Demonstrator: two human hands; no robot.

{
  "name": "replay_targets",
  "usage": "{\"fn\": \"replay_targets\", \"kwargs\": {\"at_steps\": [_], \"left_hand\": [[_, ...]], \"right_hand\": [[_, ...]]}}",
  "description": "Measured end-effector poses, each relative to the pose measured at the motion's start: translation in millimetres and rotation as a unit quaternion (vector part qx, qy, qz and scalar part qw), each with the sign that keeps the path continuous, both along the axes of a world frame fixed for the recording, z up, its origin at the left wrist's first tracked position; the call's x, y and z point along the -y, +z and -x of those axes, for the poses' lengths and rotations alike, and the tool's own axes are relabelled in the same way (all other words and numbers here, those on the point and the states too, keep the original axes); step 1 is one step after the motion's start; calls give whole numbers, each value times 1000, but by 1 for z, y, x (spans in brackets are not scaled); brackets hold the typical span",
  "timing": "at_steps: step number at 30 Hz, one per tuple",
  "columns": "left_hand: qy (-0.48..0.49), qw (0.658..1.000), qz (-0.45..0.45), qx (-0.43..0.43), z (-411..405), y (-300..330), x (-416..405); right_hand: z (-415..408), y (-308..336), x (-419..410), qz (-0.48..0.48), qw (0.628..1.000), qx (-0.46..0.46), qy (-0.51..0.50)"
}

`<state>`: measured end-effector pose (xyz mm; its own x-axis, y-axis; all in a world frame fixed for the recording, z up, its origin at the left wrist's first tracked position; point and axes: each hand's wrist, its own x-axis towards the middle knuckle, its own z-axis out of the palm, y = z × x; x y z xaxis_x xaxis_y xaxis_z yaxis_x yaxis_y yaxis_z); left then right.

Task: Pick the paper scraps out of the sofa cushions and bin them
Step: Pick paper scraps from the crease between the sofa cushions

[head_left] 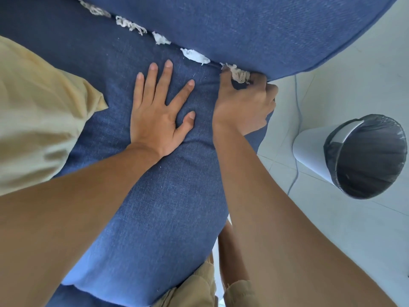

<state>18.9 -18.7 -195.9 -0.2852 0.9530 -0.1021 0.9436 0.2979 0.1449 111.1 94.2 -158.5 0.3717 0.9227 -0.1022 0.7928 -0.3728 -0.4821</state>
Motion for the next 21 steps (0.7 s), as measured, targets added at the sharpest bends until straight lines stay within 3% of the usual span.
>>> {"fn": "replay_targets", "kwargs": {"at_steps": [5,9,13,18,21], "left_hand": [[2,1000,-11,1,0,-2,0],[4,1000,-5,2,0,-1,1],[17,999,-27,10,-3,5,3],[99,995,1,21,-23,14,43],[99,994,25,28,-26,14,51]], "right_hand": [[-12,-5,5,-81,996,-31,36],[-24,-1,18,-171,960,-65,213],[-35,-7,28,-138,908,-73,390],[-31,-7,17,-96,887,-76,445],[-14,-11,11,-97,874,-56,473]]}}
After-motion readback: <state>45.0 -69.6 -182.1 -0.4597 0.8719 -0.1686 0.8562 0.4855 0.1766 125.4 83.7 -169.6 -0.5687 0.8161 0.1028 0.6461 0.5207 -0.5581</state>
